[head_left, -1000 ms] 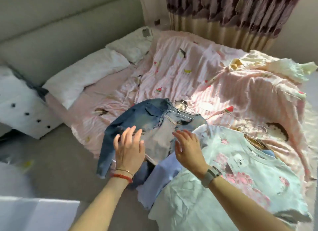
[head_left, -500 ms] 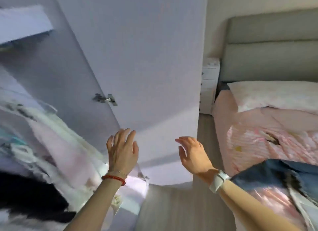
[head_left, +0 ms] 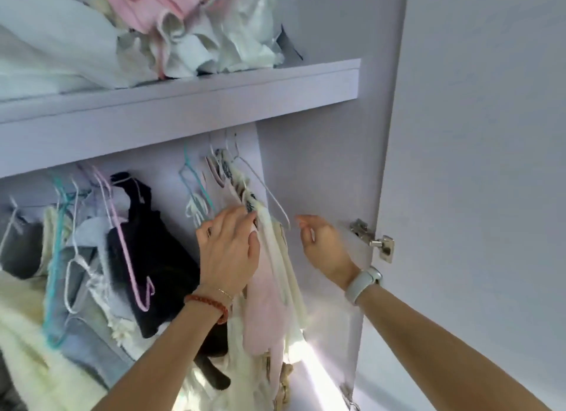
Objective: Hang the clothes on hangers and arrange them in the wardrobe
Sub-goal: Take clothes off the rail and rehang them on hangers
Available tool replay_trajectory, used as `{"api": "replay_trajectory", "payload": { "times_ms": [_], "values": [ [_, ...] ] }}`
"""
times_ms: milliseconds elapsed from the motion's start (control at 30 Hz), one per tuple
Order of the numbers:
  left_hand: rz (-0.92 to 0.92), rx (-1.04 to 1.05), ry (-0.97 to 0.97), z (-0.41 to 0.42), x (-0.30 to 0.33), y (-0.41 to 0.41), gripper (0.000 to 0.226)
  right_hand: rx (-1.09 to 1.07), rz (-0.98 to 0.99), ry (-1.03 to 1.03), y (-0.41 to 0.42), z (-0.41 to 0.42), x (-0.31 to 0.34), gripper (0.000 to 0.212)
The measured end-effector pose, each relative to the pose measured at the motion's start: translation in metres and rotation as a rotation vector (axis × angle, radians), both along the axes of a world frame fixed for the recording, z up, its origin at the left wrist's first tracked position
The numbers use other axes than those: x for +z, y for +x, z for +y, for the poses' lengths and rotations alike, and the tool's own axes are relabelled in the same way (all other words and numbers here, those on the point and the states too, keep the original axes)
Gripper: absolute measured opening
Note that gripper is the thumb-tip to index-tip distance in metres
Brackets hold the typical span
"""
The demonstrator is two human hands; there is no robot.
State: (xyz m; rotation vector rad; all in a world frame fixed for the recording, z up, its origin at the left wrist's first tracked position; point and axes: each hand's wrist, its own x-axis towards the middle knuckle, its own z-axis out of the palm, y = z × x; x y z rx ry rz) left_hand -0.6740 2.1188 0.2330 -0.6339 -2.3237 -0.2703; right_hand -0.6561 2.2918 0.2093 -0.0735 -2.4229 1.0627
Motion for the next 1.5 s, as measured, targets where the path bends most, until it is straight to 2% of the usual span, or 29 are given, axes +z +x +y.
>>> {"api": "replay_trajectory", "payload": {
  "times_ms": [100, 200, 300, 367, 400, 600, 867, 967, 1067, 1167, 1267, 1367, 1500],
  "values": [
    [-0.187, 0.113, -0.074, 0.015, 0.004, -0.035, 0.042, 0.061, -0.078, -0.140, -0.051, 0.001, 0.020, 0.029],
    [-0.343, 0.208, -0.171, 0.024, -0.009, -0.066, 0.048, 0.189, -0.167, -0.235, -0.086, 0.001, 0.033, 0.020],
    [-0.300, 0.219, -0.253, 0.026, -0.019, -0.074, 0.046, 0.320, -0.304, -0.484, -0.113, -0.001, 0.043, 0.036],
    [-0.236, 0.221, -0.233, 0.026, -0.019, -0.073, 0.044, 0.303, -0.358, -0.579, -0.127, -0.002, 0.047, 0.035],
    [-0.206, 0.231, -0.229, 0.025, -0.020, -0.072, 0.044, 0.266, -0.372, -0.556, -0.134, -0.001, 0.049, 0.031],
    [-0.228, 0.284, -0.188, 0.009, -0.030, -0.072, 0.045, 0.190, -0.356, -0.394, -0.165, 0.002, 0.063, 0.023],
    [-0.223, 0.269, -0.136, 0.001, -0.035, -0.074, 0.042, -0.018, -0.019, -0.504, -0.160, 0.008, 0.064, 0.024],
    [-0.271, 0.278, -0.154, 0.000, -0.033, -0.074, 0.046, -0.024, 0.066, -0.465, -0.142, 0.014, 0.064, 0.025],
    [-0.304, 0.280, -0.144, 0.000, -0.032, -0.072, 0.050, -0.024, 0.069, -0.484, -0.106, 0.016, 0.041, 0.021],
    [-0.269, 0.173, 0.010, 0.006, -0.026, -0.053, 0.045, -0.050, 0.056, -0.549, -0.053, 0.020, 0.005, 0.031],
    [-0.160, -0.022, 0.131, 0.021, -0.027, -0.025, 0.044, -0.160, 0.061, -0.383, 0.005, 0.036, -0.026, 0.039],
    [-0.277, -0.219, 0.189, 0.044, -0.045, 0.004, 0.046, -0.258, 0.027, -0.170, 0.072, 0.051, -0.046, 0.039],
    [-0.417, -0.416, 0.128, 0.083, -0.084, 0.048, 0.050, -0.396, -0.107, -0.022, 0.177, 0.068, -0.068, 0.036]
  ]
}}
